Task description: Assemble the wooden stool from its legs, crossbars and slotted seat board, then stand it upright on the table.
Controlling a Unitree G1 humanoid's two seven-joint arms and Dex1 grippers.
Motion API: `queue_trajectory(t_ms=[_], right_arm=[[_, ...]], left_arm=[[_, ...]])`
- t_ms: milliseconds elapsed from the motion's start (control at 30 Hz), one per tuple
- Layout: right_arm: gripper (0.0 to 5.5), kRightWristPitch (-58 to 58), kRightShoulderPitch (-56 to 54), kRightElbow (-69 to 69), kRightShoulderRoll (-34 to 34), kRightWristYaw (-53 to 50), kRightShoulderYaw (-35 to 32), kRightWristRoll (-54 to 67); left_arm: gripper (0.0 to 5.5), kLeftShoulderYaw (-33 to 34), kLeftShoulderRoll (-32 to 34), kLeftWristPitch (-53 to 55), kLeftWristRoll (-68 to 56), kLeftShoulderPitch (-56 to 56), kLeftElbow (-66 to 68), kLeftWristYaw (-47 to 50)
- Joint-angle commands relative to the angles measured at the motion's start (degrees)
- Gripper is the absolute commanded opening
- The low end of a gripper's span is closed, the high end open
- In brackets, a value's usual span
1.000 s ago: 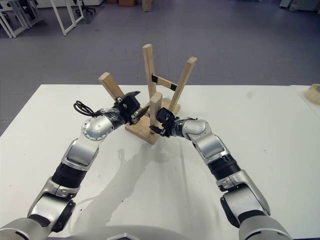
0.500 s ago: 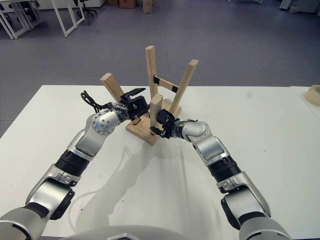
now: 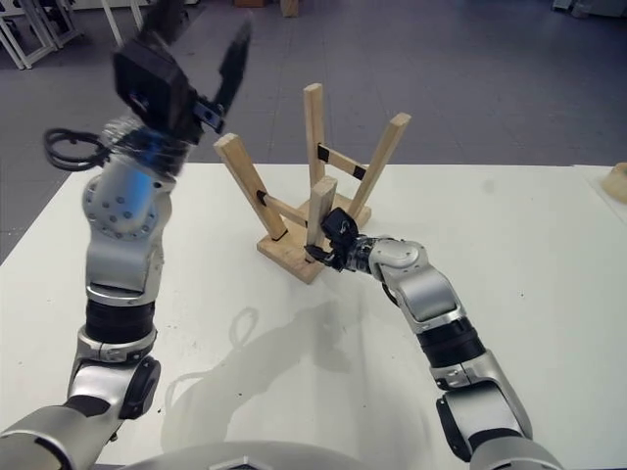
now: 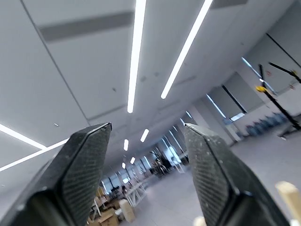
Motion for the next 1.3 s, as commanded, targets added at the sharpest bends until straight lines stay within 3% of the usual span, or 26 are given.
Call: queue_trajectory(t_ms=[33, 133, 233, 367, 467, 633, 667, 800, 867, 933, 1100, 1167, 1233, 1300], right_arm=[[2.50, 3.61, 2.94, -6.42, -0.60, -1.98, -0.83, -1.21], [3.09, 5.08, 4.14, -12.48, -1.74, -2.34, -3.27, -0.78], [3.46, 10.97, 1.12, -25.02, -2.93, -1.53, -11.82, 5.38], [3.46, 25.56, -16.52, -32.42, -5.00, 0.27, -30.12, 25.82], [3.46, 29.86, -30.54, -26.22, -1.81, -3.42, -36.51, 36.36], [3.46, 22.01, -35.15, -17.63, 5.34, -9.73, -32.96, 35.12], [3.46, 20.62, -31.49, -16.59, 6.30, -9.45, -29.65, 33.51], [3.46, 9.38, -8.96, -8.26, 3.35, -3.32, -5.96, 18.57], [3.46, 3.68, -4.30, -4.01, 2.26, -2.09, 0.46, 12.02], [3.46, 2.89, -5.10, -3.53, 3.28, -2.90, -2.80, 12.90], [3.46, 8.06, -19.46, -9.75, 8.55, -11.83, -22.65, 28.54], [3.46, 7.65, -23.84, -9.30, 7.72, -15.34, -28.72, 31.04], [3.46, 5.95, -23.97, -6.85, 5.15, -15.17, -29.45, 28.66], [3.46, 2.71, -20.08, -3.42, 1.41, -12.33, -25.40, 22.69]], left_arm=[[2.83, 1.33, 1.73, 0.96, 1.12, 2.54, 1.59, 0.69], [2.83, 0.93, 2.43, 0.61, 1.84, 5.10, 2.55, 0.67], [2.83, 1.91, 2.92, -0.76, 2.31, 7.34, 3.38, 1.71], [2.83, 3.21, 3.79, -3.09, 2.71, 9.00, 5.25, 2.91], [2.83, 3.25, 3.78, -3.47, 2.57, 9.65, 6.27, 3.33], [2.83, 2.79, 3.32, -3.70, 3.14, 9.04, 7.49, 4.27], [2.83, 3.00, 3.35, -3.47, 3.25, 9.16, 7.68, 4.53], [2.83, 4.48, 3.84, -2.86, 3.18, 9.63, 8.74, 5.67], [2.83, 4.51, 3.57, -2.40, 3.05, 9.39, 9.60, 5.92], [2.83, 4.39, 3.35, -1.91, 2.75, 9.31, 10.02, 5.62], [2.83, 4.56, 2.99, -0.92, 2.21, 10.49, 9.43, 5.55], [2.83, 4.61, 2.91, -1.18, 2.07, 11.27, 9.05, 5.52], [2.83, 4.77, 2.95, -1.34, 1.98, 12.11, 8.85, 5.53], [2.83, 4.79, 2.98, -1.37, 1.95, 12.73, 8.78, 5.59]])
